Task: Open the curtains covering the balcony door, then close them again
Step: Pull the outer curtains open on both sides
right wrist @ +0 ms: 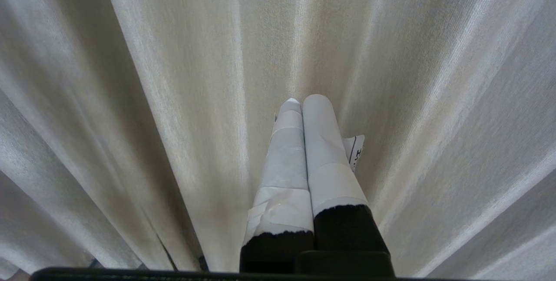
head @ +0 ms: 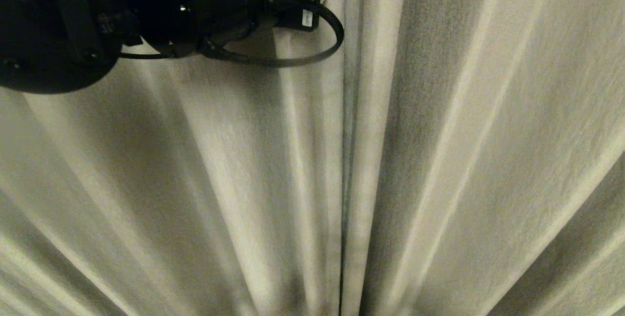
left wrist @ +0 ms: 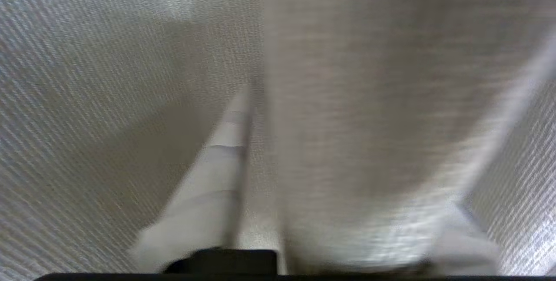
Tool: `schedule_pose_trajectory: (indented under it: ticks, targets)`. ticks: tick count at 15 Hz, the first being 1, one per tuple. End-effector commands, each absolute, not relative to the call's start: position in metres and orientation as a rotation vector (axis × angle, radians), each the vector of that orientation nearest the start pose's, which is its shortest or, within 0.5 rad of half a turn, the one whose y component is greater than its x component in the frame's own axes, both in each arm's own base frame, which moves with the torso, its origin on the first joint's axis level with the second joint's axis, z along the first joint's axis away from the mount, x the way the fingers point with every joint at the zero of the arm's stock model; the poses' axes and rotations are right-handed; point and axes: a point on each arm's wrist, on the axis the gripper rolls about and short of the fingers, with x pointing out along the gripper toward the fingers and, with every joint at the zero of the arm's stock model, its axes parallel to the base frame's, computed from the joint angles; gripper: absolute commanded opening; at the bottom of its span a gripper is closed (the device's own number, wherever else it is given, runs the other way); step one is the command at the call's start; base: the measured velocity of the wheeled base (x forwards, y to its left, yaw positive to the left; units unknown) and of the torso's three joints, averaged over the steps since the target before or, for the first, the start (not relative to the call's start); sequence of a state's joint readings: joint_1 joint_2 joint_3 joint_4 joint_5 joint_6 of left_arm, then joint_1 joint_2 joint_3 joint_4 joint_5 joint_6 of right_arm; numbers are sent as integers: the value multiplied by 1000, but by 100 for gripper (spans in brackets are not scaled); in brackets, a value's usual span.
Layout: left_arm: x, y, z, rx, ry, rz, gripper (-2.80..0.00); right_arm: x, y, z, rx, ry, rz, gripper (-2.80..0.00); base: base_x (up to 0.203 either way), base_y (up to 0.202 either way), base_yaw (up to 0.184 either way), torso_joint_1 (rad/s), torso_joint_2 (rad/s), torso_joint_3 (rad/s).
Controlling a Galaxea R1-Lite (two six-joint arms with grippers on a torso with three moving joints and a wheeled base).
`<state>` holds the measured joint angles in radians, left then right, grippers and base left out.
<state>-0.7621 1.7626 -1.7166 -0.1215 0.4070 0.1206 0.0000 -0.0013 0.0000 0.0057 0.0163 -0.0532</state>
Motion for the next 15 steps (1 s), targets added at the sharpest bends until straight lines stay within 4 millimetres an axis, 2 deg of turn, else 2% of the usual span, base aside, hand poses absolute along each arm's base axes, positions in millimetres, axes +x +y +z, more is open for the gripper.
schedule_pose_trajectory:
  ticks: [1, 4, 9, 15]
  targets:
    - [250, -223, 370, 78, -87, -341, -280, -23, 0, 75, -54, 4, 17, -280, 0, 0, 0, 0, 0, 0]
    - [250, -220, 372, 88, -89, -302, -280, -23, 0, 75, -54, 4, 17, -280, 0, 0, 0, 0, 0, 0]
    - [255, -202, 379, 137, -111, -224, -280, -23, 0, 75, -54, 4, 17, -280, 0, 0, 0, 0, 0, 0]
    - [261, -155, 409, 110, -196, -89, -280, -23, 0, 75, -54, 6, 17, -280, 0, 0, 0, 0, 0, 0]
